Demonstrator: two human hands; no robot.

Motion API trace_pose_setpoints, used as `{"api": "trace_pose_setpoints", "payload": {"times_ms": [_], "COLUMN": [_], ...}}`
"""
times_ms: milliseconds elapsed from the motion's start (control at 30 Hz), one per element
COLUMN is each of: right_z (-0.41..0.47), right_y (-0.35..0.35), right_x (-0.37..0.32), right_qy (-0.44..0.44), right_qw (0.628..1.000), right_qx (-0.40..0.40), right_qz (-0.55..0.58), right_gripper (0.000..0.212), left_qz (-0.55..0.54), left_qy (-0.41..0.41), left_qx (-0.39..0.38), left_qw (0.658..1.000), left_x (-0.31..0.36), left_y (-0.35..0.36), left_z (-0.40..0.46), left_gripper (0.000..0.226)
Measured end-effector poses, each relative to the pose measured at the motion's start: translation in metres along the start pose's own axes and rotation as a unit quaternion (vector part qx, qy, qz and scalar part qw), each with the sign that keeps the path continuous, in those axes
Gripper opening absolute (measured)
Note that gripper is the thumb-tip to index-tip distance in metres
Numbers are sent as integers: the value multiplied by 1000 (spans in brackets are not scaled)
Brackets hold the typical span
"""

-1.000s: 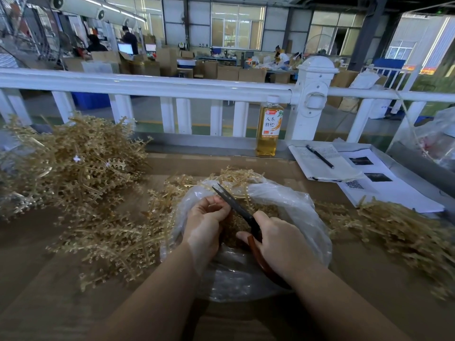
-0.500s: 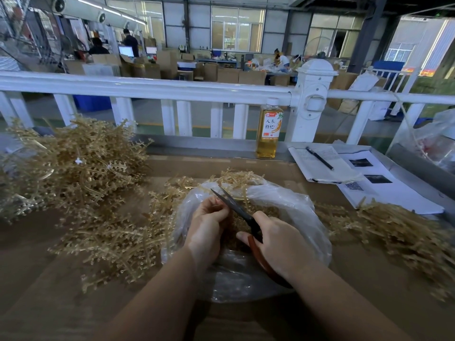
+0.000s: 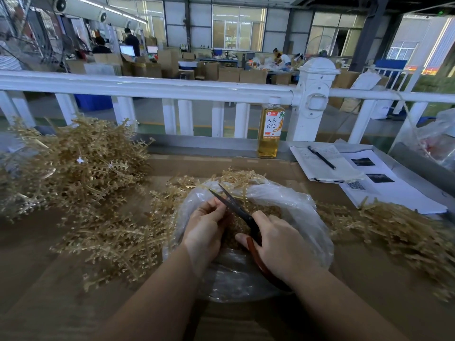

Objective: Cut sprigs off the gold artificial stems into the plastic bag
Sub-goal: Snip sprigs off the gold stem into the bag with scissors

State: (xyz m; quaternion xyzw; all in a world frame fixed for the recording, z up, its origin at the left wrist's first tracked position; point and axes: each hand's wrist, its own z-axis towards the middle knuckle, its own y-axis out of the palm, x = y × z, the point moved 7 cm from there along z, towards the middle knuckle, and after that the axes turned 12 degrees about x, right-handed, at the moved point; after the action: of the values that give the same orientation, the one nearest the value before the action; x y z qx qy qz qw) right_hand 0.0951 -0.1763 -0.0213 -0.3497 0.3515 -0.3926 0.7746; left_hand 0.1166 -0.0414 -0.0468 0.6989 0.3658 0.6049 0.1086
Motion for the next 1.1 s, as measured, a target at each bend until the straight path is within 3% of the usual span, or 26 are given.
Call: {"api": "trace_pose_setpoints", "payload": {"times_ms": [400, 1100], "right_z": [4, -1], "right_y": [-6, -7], "right_x": [-9, -4], "right_qy": [-22, -20], "right_qw": [1000, 999], "right_qx": [16, 32], "right_qz": [14, -13], "right_gripper": [30, 40], "left_qz": [5, 29], "left_qy": [-37, -16], "left_qx": [7, 22], "left_qw": [999, 999], "left_x": [-2, -5], "left_y": [-2, -4], "left_z": [1, 4], "left_gripper": [30, 20]}}
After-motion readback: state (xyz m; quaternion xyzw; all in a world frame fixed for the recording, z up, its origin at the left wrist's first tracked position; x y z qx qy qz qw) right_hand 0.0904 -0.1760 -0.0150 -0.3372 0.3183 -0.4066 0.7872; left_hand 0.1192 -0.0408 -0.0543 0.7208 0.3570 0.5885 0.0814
